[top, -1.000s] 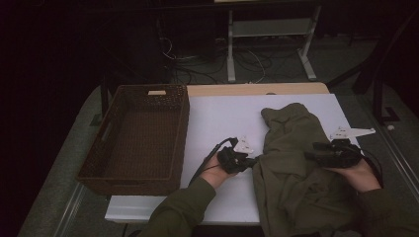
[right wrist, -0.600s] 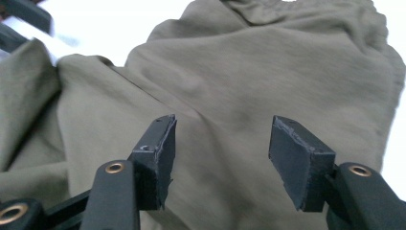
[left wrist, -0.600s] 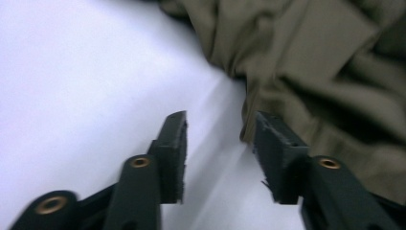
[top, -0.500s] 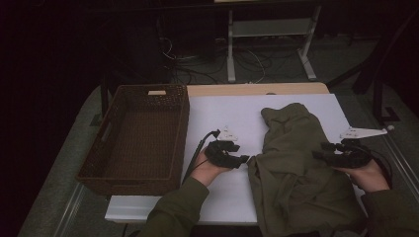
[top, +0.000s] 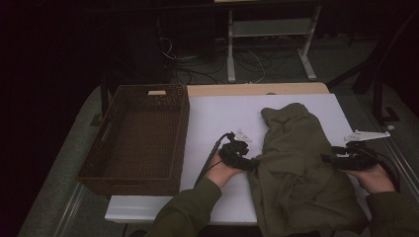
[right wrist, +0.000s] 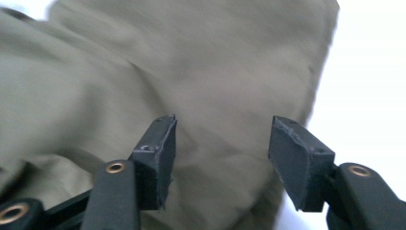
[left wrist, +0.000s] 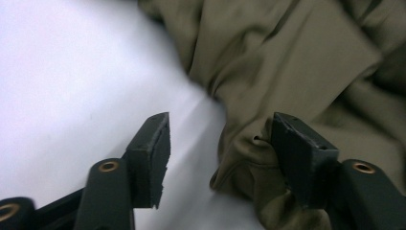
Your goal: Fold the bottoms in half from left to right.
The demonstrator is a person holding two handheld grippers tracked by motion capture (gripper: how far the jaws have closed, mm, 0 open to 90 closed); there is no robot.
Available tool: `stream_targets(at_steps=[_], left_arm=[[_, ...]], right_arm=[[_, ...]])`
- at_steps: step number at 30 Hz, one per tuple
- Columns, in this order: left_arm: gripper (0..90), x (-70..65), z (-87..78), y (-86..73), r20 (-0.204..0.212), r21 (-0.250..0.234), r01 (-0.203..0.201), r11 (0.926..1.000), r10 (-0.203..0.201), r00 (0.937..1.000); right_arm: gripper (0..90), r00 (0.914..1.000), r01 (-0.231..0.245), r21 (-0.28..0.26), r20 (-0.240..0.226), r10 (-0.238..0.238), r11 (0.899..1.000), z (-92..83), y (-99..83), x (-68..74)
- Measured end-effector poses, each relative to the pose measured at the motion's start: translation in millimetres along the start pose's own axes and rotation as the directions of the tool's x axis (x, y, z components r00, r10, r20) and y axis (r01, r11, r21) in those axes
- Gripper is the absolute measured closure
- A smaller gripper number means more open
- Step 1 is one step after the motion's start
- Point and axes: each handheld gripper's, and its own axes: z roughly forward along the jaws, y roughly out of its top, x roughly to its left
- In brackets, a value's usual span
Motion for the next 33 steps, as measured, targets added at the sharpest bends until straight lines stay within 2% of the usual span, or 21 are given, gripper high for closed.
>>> stream_targets(at_steps=[6, 10, 14, 18, 21, 25, 33], left_arm=[[44.6, -1.0, 3.9, -10.2, 0.005, 0.057, -0.018, 0.9982, 0.018, 0.9998], [46.4, -4.6, 5.2, -11.7, 0.001, 0.065, -0.041, 0.9971, 0.041, 0.9992], [55.0, -9.5, 6.1, -12.1, 0.015, 0.066, -0.068, 0.9955, 0.067, 0.9976], [73.9, -12.1, 7.4, -12.0, 0.029, 0.062, -0.095, 0.9935, 0.094, 0.9952], [82.1, -10.6, 7.1, -11.5, 0.030, 0.058, -0.104, 0.9929, 0.102, 0.9943], [84.3, -4.9, 4.5, -10.6, 0.006, 0.042, -0.108, 0.9932, 0.108, 0.9941], [84.8, 14.3, -3.6, -7.9, -0.085, 0.002, -0.079, 0.9968, 0.079, 0.9932]], right_arm=[[35.2, 0.9964, -0.070, 0.094, 0.055, 0.065, 0.993, 4.3, -14.2, -9.4], [35.2, 0.9945, -0.100, 0.109, 0.042, 0.096, 0.989, 7.0, -18.8, -13.4], [48.4, 0.9969, -0.072, 0.120, 0.039, 0.068, 0.990, 7.4, -17.4, -8.9], [67.2, 0.9981, -0.060, 0.131, 0.017, 0.058, 0.990, 6.8, -15.6, -8.3], [78.7, 0.9978, -0.063, 0.131, -0.010, 0.065, 0.989, 7.1, -15.2, -9.4], [85.3, 0.9988, -0.039, 0.124, -0.024, 0.042, 0.992, 9.2, -12.8, -9.5], [86.4, 0.9998, -0.012, 0.082, -0.012, 0.013, 0.997, 27.9, 6.8, -7.1]])
